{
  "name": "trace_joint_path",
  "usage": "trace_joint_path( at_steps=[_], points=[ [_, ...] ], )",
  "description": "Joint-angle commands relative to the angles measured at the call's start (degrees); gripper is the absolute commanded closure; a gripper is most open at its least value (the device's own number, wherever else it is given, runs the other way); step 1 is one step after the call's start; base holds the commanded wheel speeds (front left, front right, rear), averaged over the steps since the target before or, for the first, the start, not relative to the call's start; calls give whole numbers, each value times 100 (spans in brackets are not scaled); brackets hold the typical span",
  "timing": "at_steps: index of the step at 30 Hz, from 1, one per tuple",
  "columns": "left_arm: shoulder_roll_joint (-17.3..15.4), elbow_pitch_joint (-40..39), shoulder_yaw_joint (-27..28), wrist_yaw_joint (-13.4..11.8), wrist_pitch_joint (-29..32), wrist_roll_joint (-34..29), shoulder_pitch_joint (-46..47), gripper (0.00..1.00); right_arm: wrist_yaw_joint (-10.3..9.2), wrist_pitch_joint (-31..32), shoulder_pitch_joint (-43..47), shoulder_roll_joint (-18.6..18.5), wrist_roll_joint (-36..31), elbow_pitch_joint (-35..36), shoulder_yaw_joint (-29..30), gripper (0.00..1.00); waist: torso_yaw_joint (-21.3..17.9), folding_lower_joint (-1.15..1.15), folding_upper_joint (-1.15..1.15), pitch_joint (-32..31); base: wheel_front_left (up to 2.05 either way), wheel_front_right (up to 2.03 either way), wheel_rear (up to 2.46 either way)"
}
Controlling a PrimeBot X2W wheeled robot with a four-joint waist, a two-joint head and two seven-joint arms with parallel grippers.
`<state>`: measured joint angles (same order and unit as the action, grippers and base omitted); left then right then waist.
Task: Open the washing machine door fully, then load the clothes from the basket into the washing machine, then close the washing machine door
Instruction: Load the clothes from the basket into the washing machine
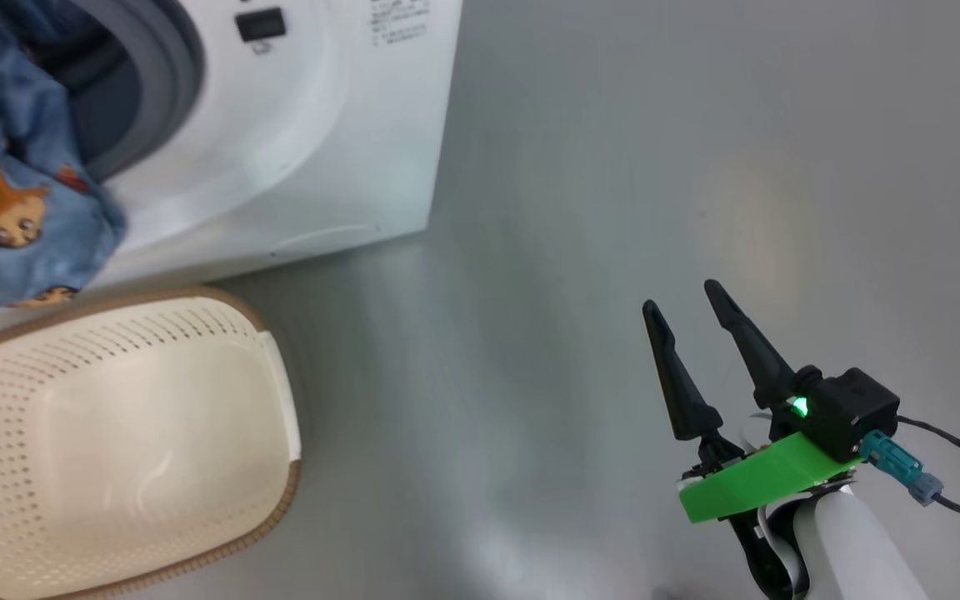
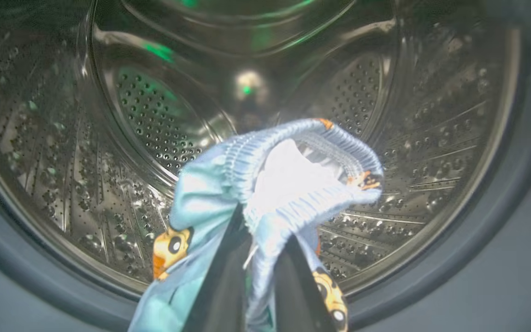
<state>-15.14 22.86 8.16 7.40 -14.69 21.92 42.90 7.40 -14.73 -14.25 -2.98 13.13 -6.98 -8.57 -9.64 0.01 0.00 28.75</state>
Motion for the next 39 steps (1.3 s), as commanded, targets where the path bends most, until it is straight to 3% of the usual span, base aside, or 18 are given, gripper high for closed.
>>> trace_joint_path(
  at_steps=[1,9,25,31,35,36,39],
  points=[
    [-411,147,-14,9,-30,121,361,100,9,-27,-36,11,58,148,-155,0,-170,-1,0,401,0,0,0],
    [-883,1373,-996,9,208,495,1570,100,9,-27,-107,11,179,158,-247,0,-212,-1,0,751,0,0,0],
    [-1458,2271,-2388,9,1034,1005,3321,100,9,-27,-224,11,321,178,-502,0,-361,-1,0,1406,0,0,0],
    [-1636,2434,-2615,9,725,950,3730,100,9,-27,-191,11,357,213,-564,0,-456,-1,0,1593,0,0,0],
    [-1642,2316,-2677,9,-25,682,3867,99,9,-27,-188,11,357,253,-557,0,-454,-1,0,1753,0,0,0],
    [-1616,2280,-2626,9,-27,664,3792,0,9,-27,-200,11,348,232,-544,0,-433,-1,0,1742,0,0,0],
    [-1534,2272,-2579,9,-29,671,3612,0,9,-27,-266,11,334,189,-475,0,-347,-1,0,1662,0,0,0]
  ],
)
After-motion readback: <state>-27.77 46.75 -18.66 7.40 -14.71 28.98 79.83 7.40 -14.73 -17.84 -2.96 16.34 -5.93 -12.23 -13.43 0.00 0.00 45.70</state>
